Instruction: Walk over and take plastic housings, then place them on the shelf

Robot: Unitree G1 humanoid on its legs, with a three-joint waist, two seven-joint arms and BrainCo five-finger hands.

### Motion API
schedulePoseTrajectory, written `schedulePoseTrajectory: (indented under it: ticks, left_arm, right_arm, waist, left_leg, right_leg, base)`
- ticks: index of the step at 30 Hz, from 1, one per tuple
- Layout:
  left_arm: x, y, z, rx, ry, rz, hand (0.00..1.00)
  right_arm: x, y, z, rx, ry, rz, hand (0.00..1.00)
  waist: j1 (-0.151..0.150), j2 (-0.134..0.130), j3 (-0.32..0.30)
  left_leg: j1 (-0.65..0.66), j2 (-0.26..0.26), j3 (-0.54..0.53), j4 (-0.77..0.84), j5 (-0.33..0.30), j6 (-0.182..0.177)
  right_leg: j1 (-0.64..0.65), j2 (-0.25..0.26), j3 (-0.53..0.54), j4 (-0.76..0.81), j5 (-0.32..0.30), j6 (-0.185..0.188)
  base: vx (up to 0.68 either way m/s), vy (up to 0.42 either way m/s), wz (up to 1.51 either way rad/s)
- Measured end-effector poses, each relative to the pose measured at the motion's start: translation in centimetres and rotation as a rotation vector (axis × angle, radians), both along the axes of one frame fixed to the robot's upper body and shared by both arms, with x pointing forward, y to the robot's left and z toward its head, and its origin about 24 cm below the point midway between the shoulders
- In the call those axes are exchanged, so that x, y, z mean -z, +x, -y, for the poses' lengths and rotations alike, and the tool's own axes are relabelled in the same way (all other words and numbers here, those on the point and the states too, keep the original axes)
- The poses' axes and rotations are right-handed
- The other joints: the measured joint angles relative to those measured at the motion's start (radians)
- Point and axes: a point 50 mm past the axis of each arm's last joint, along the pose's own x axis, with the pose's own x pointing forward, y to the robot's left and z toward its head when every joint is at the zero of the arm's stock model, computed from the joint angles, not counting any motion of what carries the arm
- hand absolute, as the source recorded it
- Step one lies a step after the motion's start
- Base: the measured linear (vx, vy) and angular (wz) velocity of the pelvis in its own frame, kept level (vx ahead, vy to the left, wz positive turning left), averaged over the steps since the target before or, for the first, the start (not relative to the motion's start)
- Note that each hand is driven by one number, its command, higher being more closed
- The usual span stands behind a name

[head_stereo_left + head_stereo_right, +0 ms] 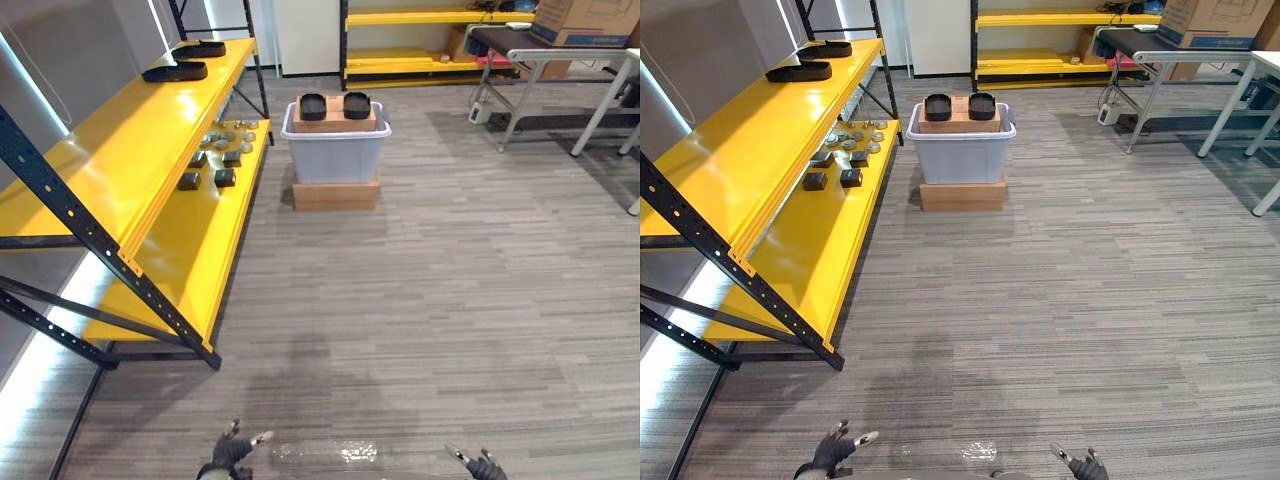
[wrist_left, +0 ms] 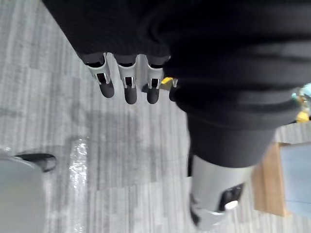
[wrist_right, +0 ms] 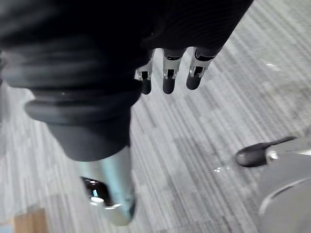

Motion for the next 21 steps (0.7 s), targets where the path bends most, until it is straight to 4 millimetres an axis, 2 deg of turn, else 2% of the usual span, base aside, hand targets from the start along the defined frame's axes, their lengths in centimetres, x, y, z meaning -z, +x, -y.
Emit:
schedulePoseTrajectory:
  ticks: [7, 10, 16, 17, 18, 20, 21]
  left_arm:
    - [-0.4, 0.6, -0.1, 0.031, 0.022, 0.028, 0.00]
    - [-0.5, 0.7, -0.1, 0.029, 0.023, 0.035, 0.00]
    - [-0.7, 1.0, -0.3, 0.012, 0.018, 0.053, 0.00]
    - [-0.8, 1.1, -0.3, 0.005, 0.014, 0.057, 0.00]
    - [-1.1, 1.5, -0.2, -0.010, 0.001, 0.083, 0.00]
    - [-1.5, 1.8, -0.3, -0.030, -0.008, 0.107, 0.00]
    - [-1.6, 1.8, -0.6, -0.050, -0.006, 0.115, 0.00]
  right_arm:
    - [-0.6, 1.4, 0.3, -0.099, -0.059, 0.016, 0.00]
    - [-0.7, 1.5, 0.4, -0.100, -0.063, 0.018, 0.00]
    - [-1.1, 2.5, 1.0, -0.039, -0.049, 0.060, 0.00]
    - [-1.3, 2.8, 1.2, -0.020, -0.043, 0.075, 0.00]
    - [-1.5, 3.2, 1.6, 0.010, -0.041, 0.095, 0.00]
    - [-1.9, 3.8, 2.0, 0.038, -0.039, 0.122, 0.00]
    - [-2.1, 4.2, 2.2, 0.042, -0.040, 0.133, 0.00]
  waist:
    - [-0.001, -0.001, 0.023]
    - [-0.003, 0.001, 0.026]
    - [-0.013, 0.010, 0.039]
    - [-0.016, 0.012, 0.048]
    - [-0.021, 0.020, 0.055]
    - [-0.021, 0.029, 0.066]
    - [-0.021, 0.029, 0.075]
  left_leg:
    - [0.018, 0.001, 0.031, -0.017, -0.007, -0.010]
    - [0.032, 0.002, 0.042, -0.016, -0.014, -0.022]
    - [0.031, 0.001, 0.067, -0.010, -0.022, -0.031]
    - [0.024, 0.002, 0.069, 0.010, -0.036, -0.024]
    - [0.003, 0.006, 0.081, 0.045, -0.063, -0.001]
    - [-0.024, 0.010, 0.101, 0.088, -0.105, 0.023]
    - [-0.033, 0.005, 0.118, 0.118, -0.129, 0.029]
  right_leg:
    - [0.029, 0.000, -0.027, -0.035, 0.003, 0.016]
    - [0.044, -0.003, -0.028, -0.037, -0.008, 0.034]
    - [0.042, -0.006, -0.029, -0.035, -0.015, 0.045]
    - [0.040, -0.007, -0.029, -0.028, -0.025, 0.057]
    - [0.011, -0.008, -0.027, 0.015, -0.050, 0.058]
    - [-0.053, -0.017, -0.022, 0.126, -0.106, 0.055]
    - [-0.106, -0.037, -0.024, 0.239, -0.150, 0.088]
  base:
    - [0.08, 0.003, -0.02]
    - [0.06, 0.009, -0.05]
    - [0.04, 0.004, -0.04]
    - [0.02, 0.009, -0.11]
    - [0.00, 0.021, -0.14]
    - [0.00, 0.042, -0.17]
    - [0.00, 0.072, -0.35]
